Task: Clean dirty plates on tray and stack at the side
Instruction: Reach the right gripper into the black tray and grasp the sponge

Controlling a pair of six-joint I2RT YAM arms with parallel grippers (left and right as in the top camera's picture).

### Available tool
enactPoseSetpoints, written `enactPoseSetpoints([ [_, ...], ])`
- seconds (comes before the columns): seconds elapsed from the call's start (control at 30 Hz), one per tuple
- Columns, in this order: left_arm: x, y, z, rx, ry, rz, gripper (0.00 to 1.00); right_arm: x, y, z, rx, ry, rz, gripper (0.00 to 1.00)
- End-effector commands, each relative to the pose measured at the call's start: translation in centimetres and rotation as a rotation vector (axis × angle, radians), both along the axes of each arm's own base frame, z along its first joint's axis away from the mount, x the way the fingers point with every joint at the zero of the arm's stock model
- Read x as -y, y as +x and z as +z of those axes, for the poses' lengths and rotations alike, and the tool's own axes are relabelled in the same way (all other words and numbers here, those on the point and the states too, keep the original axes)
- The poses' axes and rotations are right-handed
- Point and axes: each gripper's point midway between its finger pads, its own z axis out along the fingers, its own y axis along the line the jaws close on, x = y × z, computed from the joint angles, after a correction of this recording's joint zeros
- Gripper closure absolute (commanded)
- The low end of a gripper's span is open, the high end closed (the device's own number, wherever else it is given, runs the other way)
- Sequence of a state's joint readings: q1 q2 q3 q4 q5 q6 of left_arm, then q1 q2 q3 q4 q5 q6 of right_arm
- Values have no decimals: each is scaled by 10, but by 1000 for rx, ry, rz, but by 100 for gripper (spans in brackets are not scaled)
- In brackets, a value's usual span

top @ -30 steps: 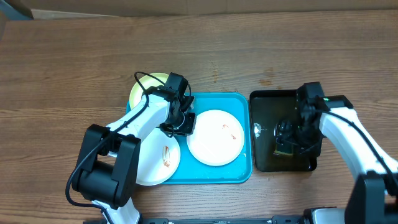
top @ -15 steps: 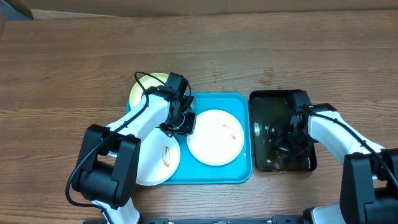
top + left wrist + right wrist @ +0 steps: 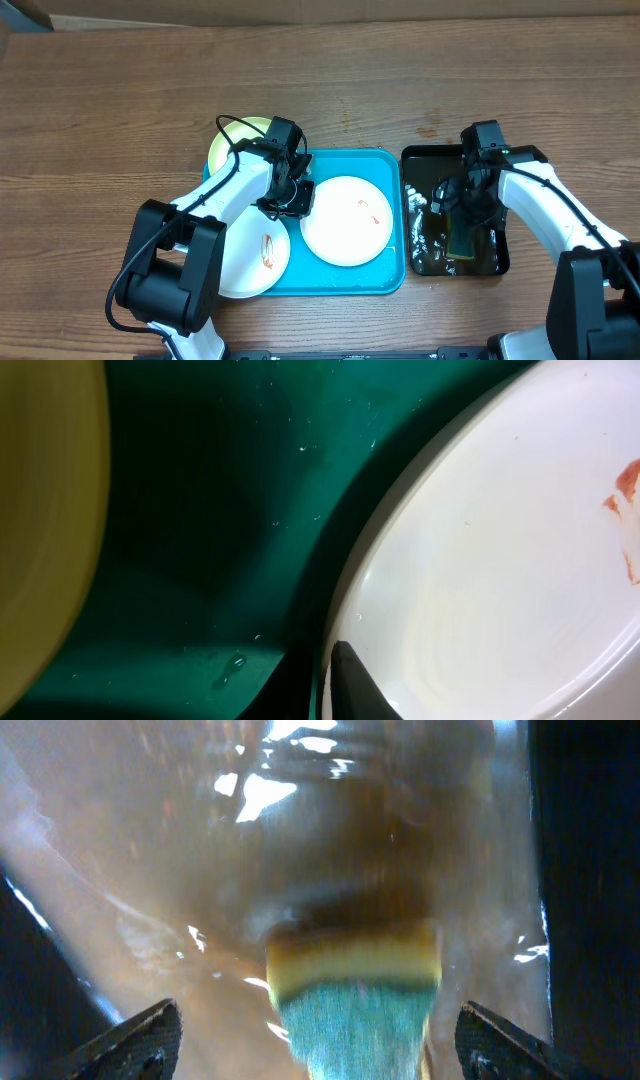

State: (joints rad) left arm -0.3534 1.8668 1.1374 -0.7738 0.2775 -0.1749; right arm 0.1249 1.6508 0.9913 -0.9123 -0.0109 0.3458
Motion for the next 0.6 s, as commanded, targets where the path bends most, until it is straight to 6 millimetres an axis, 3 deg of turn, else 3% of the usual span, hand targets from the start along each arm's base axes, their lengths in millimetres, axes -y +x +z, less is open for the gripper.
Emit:
enactPoseSetpoints([
  [0.0,2,-6,-6,-23,2,-22,89,8,-12,-15,-17,-39,-2,13],
  [0.07,2,-6,-6,-23,1,-22,89,8,-14,-23,-7,-37,-8,15],
  [0.1,2,-6,-6,-23,1,-22,89,8,-12,-26,7,-36,-7,25],
  [0.13,2,-6,-6,-23,1,-22,89,8,-10,-28,17,-35,-8,45],
  [0.17,2,-6,-6,-23,1,-22,89,7,-9,-28,26,-33,-8,79],
  [0.2,2,-6,-6,-23,1,-22,89,7,-7,-27,32,-32,-9,96],
  [0.23,2,-6,-6,-23,1,-22,89,7,-5,-26,37,-31,-8,96],
  [0.3,2,-6,-6,-23,2,-22,88,6,0,-22,48,-30,3,91],
  [0.33,2,-6,-6,-23,2,-22,86,6,2,-18,49,-30,3,62],
  [0.37,2,-6,-6,-23,2,-22,84,6,4,-14,46,-30,2,25],
  [0.4,2,-6,-6,-23,1,-22,83,6,4,-8,36,-32,2,16],
  [0.57,2,-6,-6,-23,2,-22,81,8,-16,1,-66,-41,1,13],
])
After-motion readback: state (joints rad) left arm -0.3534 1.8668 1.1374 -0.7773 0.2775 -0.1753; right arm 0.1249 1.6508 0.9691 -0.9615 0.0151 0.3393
